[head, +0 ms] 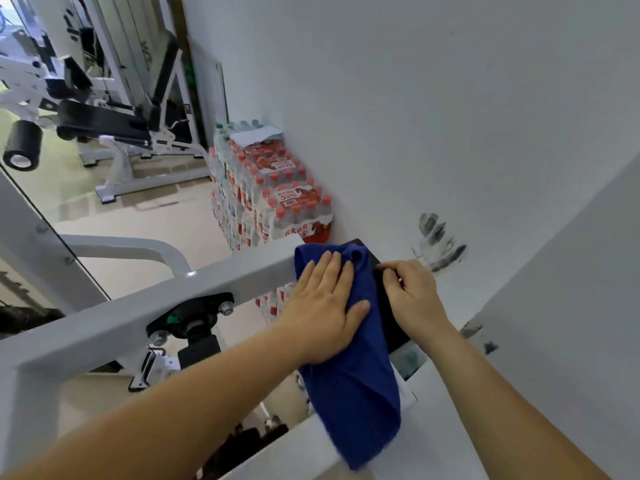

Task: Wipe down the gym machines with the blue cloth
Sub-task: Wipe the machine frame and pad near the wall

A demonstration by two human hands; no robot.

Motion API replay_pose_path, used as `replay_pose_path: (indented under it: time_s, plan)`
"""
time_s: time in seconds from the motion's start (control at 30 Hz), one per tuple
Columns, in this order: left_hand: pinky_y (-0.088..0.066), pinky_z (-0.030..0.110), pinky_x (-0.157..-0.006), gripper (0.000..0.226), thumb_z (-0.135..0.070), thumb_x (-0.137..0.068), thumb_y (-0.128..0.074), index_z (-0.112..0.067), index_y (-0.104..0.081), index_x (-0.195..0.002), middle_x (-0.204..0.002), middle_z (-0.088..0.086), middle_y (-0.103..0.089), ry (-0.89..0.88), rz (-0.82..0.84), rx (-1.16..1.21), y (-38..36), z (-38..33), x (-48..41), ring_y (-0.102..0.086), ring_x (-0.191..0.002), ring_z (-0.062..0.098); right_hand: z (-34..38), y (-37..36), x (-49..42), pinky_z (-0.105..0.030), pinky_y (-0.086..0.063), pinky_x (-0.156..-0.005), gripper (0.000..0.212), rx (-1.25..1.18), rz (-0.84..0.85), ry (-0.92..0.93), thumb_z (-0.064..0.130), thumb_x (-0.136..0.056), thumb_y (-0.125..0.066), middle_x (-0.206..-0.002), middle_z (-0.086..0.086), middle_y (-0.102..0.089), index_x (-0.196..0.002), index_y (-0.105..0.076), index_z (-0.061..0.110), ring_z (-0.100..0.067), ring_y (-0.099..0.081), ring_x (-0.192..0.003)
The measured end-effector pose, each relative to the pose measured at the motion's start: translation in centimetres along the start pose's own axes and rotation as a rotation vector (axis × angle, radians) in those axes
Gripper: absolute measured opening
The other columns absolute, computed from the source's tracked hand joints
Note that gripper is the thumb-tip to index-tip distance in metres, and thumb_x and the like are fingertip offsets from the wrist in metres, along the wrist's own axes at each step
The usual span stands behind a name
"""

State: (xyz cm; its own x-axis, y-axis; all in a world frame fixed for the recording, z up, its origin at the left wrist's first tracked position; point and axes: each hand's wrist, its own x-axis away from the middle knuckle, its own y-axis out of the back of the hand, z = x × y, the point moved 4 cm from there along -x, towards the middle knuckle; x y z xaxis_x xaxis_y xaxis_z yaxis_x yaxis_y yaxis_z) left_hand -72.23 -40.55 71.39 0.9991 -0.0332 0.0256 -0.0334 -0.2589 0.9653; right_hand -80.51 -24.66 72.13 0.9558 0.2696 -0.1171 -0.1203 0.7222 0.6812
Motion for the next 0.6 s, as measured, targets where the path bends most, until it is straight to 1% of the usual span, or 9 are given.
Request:
replay_pose_path:
  time_s: [0.07, 0.1, 0.17, 0.23, 0.3, 0.4, 0.47, 0.53, 0.6]
  plan:
    - [0.014, 0.041, -0.126, 0.08, -0.064, -0.103, -0.014, -0.016, 0.011, -0.162, -0.17, 0.007, 0.019, 0.077, 0.014, 0.015, 0.9, 1.1, -1.3, 0.023, -0.155, 0.021, 0.0, -0.1, 0.2, -0.036, -0.044, -0.096, 0.019, 0.01, -0.02, 0.022, 0.034, -0.103, -0.046, -0.107, 0.014, -0.061, -0.104, -0.064, 0.041, -0.017, -0.053, -0.112]
    - [0.014, 0.042, -0.126, 0.084, -0.067, -0.101, -0.015, -0.016, 0.013, -0.162, -0.168, 0.008, 0.023, 0.074, 0.034, 0.077, 0.7, 0.3, -0.9, 0.026, -0.154, 0.023, 0.0, -0.1, 0.2, -0.034, -0.043, -0.092, 0.018, 0.016, -0.038, 0.033, 0.031, -0.103, -0.048, -0.106, 0.014, -0.06, -0.104, -0.064, 0.04, -0.016, -0.052, -0.11]
    - [0.018, 0.043, -0.124, 0.097, -0.077, -0.095, -0.022, -0.018, 0.021, -0.159, -0.163, 0.004, 0.036, 0.009, 0.096, 0.196, -0.1, -2.6, 1.5, 0.037, -0.149, 0.021, 0.3, -0.2, 0.3, -0.033, -0.042, -0.087, 0.016, 0.061, -0.053, 0.055, 0.032, -0.103, -0.047, -0.105, 0.013, -0.058, -0.103, -0.063, 0.035, -0.013, -0.049, -0.107]
    - [0.023, 0.041, -0.12, 0.105, -0.081, -0.091, -0.031, -0.023, 0.028, -0.156, -0.158, -0.002, 0.044, -0.059, 0.152, 0.213, -0.7, -4.3, 3.6, 0.046, -0.143, 0.015, 0.5, -0.2, 0.6, -0.029, -0.041, -0.083, 0.021, 0.058, -0.05, 0.067, 0.033, -0.104, -0.044, -0.107, 0.013, -0.057, -0.106, -0.065, 0.031, -0.01, -0.048, -0.106]
    - [0.022, 0.041, -0.122, 0.099, -0.078, -0.094, -0.029, -0.027, 0.028, -0.156, -0.16, -0.003, 0.042, -0.085, 0.16, 0.139, -0.8, -3.4, 3.1, 0.046, -0.143, 0.013, 0.4, -0.1, 0.7, -0.022, -0.037, -0.082, 0.024, 0.021, -0.044, 0.057, 0.031, -0.105, -0.044, -0.108, 0.012, -0.057, -0.108, -0.067, 0.029, -0.01, -0.047, -0.107]
    - [0.018, 0.04, -0.124, 0.083, -0.073, -0.098, -0.016, -0.03, 0.024, -0.156, -0.163, -0.004, 0.036, -0.008, 0.077, 0.132, 0.1, -0.4, 0.8, 0.041, -0.146, 0.011, 0.8, 0.0, 0.9, -0.025, -0.037, -0.085, 0.02, 0.052, -0.035, 0.072, 0.027, -0.104, -0.049, -0.11, 0.011, -0.054, -0.113, -0.066, 0.027, -0.008, -0.041, -0.106]
    - [0.018, 0.037, -0.124, 0.081, -0.074, -0.096, -0.01, -0.032, 0.023, -0.157, -0.16, -0.009, 0.04, 0.058, 0.078, 0.316, 0.0, -0.4, 1.2, 0.043, -0.143, 0.006, 1.1, -0.1, 1.0, -0.028, -0.042, -0.087, 0.02, 0.192, -0.001, 0.134, 0.028, -0.102, -0.055, -0.115, 0.012, -0.047, -0.12, -0.064, 0.026, -0.009, -0.037, -0.108]
    - [0.014, 0.037, -0.126, 0.074, -0.068, -0.097, -0.009, -0.035, 0.02, -0.156, -0.158, -0.016, 0.041, 0.064, 0.084, 0.547, -0.8, -2.3, 3.3, 0.043, -0.141, -0.002, 1.4, -0.5, 0.9, -0.031, -0.049, -0.085, 0.028, 0.317, 0.086, 0.236, 0.03, -0.1, -0.056, -0.129, 0.012, -0.045, -0.127, -0.061, 0.026, -0.011, -0.039, -0.117]
    - [0.01, 0.037, -0.128, 0.065, -0.055, -0.106, -0.02, -0.037, 0.013, -0.159, -0.16, -0.017, 0.037, 0.096, 0.004, 0.558, -1.8, -3.2, 4.2, 0.039, -0.144, -0.001, 1.3, -0.6, 0.5, -0.033, -0.052, -0.097, 0.034, 0.286, 0.12, 0.301, 0.026, -0.1, -0.056, -0.14, 0.012, -0.049, -0.133, -0.06, 0.022, -0.009, -0.043, -0.13]
